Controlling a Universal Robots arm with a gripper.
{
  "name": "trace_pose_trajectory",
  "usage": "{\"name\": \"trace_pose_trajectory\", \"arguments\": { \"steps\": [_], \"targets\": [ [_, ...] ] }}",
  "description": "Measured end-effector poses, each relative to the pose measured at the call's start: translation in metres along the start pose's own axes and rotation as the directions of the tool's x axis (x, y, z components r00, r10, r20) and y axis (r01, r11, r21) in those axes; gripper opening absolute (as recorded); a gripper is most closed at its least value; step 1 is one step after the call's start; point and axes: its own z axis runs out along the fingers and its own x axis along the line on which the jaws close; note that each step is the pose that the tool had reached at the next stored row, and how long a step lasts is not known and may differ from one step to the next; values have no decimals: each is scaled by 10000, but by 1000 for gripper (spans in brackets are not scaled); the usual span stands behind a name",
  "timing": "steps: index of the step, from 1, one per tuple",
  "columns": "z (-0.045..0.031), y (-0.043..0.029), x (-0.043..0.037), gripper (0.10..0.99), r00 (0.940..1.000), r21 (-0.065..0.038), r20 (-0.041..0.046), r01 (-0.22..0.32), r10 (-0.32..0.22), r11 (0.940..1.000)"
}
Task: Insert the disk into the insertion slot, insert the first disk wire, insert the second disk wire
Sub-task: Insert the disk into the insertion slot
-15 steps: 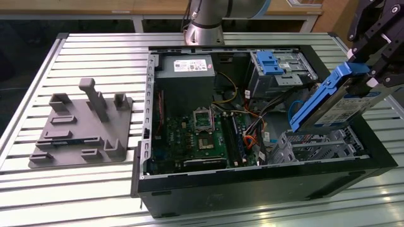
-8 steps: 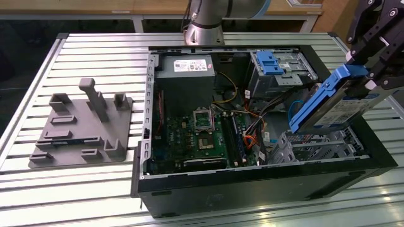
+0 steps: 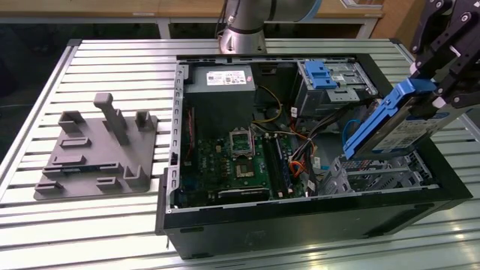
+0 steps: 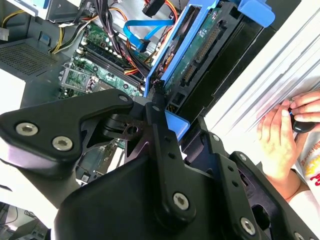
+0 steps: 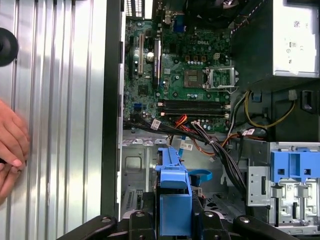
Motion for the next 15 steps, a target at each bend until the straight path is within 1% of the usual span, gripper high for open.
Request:
{"name": "trace_pose_trajectory", "arguments": {
  "steps": [15],
  "targets": [
    [46,-2,20,365,10000,0,0,0,0,10000]
  ]
}}
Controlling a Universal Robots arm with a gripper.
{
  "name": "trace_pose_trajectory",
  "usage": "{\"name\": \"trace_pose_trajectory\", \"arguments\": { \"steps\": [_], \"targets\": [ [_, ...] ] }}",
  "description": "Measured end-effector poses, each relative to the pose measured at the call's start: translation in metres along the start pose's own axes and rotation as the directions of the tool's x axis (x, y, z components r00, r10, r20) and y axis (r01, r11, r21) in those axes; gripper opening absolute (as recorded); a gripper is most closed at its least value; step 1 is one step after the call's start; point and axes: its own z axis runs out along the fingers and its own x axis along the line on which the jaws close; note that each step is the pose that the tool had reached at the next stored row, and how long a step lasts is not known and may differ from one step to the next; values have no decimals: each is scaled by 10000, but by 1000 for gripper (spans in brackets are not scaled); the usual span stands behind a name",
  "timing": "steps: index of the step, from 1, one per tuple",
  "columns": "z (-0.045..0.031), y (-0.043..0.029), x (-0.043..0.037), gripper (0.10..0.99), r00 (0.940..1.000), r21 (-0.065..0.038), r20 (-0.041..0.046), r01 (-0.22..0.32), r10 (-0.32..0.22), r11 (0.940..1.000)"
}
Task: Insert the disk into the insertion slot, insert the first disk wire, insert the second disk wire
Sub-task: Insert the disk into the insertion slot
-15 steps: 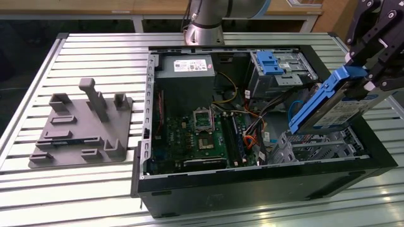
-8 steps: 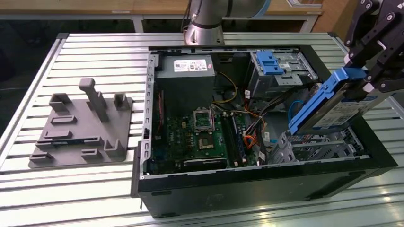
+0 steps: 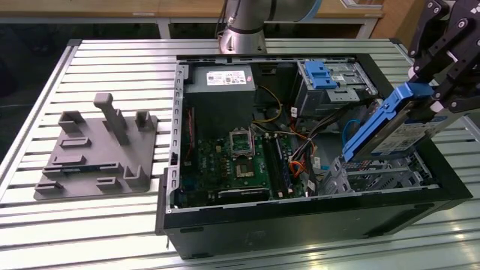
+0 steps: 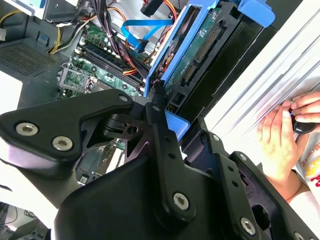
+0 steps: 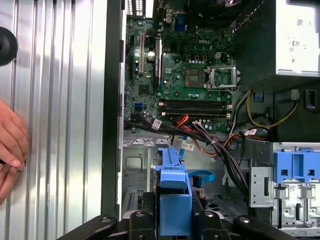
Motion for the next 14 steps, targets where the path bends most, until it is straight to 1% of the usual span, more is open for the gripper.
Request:
{"name": "trace_pose_trajectory", "arguments": {
  "steps": [14],
  "targets": [
    [45,-2,24,365,10000,0,0,0,0,10000]
  ]
}}
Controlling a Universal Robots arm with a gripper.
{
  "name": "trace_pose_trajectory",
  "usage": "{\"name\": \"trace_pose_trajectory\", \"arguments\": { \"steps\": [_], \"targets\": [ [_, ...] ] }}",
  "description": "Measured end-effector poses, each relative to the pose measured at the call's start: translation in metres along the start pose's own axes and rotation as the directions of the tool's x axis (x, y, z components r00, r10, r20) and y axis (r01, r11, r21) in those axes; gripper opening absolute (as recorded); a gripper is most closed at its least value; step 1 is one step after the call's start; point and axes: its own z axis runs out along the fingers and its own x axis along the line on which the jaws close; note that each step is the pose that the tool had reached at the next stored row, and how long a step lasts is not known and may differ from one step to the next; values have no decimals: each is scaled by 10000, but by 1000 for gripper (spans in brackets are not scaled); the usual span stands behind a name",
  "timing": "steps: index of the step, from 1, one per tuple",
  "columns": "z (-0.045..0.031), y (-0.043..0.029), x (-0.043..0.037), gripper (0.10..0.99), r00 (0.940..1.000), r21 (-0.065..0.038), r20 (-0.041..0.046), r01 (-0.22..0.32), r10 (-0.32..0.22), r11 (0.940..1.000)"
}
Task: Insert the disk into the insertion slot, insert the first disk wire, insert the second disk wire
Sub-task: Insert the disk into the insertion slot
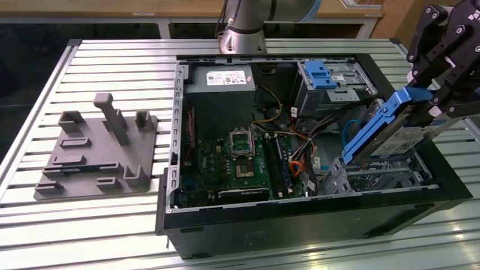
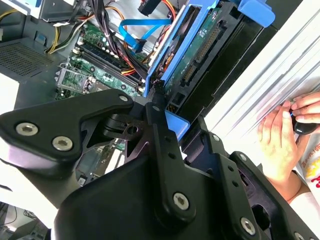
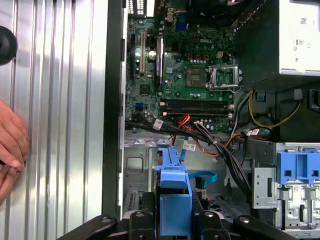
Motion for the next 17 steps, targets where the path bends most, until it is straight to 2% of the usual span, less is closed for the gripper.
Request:
{"name": "trace_pose_trajectory", "arguments": {
  "steps": [17],
  "targets": [
    [47,-2,33,365,10000,0,0,-4,4,10000]
  ]
}}
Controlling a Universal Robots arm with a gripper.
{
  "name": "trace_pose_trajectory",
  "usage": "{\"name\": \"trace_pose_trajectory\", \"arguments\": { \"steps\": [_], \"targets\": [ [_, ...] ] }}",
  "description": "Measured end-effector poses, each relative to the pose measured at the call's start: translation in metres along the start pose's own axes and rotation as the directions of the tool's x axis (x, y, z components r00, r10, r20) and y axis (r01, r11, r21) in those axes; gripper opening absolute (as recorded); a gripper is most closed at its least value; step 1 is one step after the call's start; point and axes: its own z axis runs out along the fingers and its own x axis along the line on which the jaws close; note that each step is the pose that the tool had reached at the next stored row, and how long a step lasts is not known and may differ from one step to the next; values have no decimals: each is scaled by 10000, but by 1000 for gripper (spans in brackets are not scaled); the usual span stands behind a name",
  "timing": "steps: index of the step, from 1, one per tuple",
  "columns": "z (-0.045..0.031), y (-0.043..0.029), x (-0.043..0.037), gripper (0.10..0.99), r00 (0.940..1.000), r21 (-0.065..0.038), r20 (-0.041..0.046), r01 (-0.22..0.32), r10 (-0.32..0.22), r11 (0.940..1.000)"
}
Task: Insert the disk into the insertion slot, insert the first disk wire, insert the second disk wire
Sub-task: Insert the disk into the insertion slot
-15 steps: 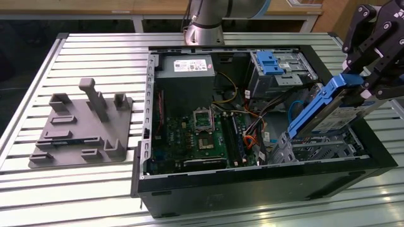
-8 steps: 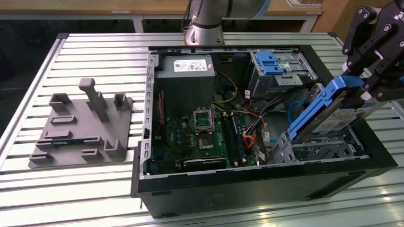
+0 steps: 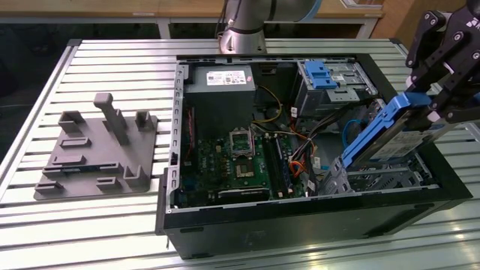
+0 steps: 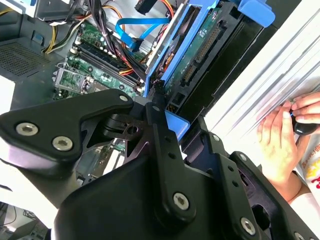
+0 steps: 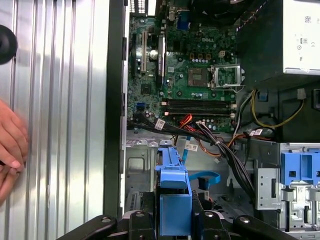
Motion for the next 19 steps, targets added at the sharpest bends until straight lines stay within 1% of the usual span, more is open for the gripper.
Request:
{"name": "trace_pose_trajectory", "arguments": {
  "steps": [13,19],
  "targets": [
    [76,-3,7,365,10000,0,1,0,0,10000],
    [154,-6,14,365,10000,0,0,0,0,10000]
  ]
}}
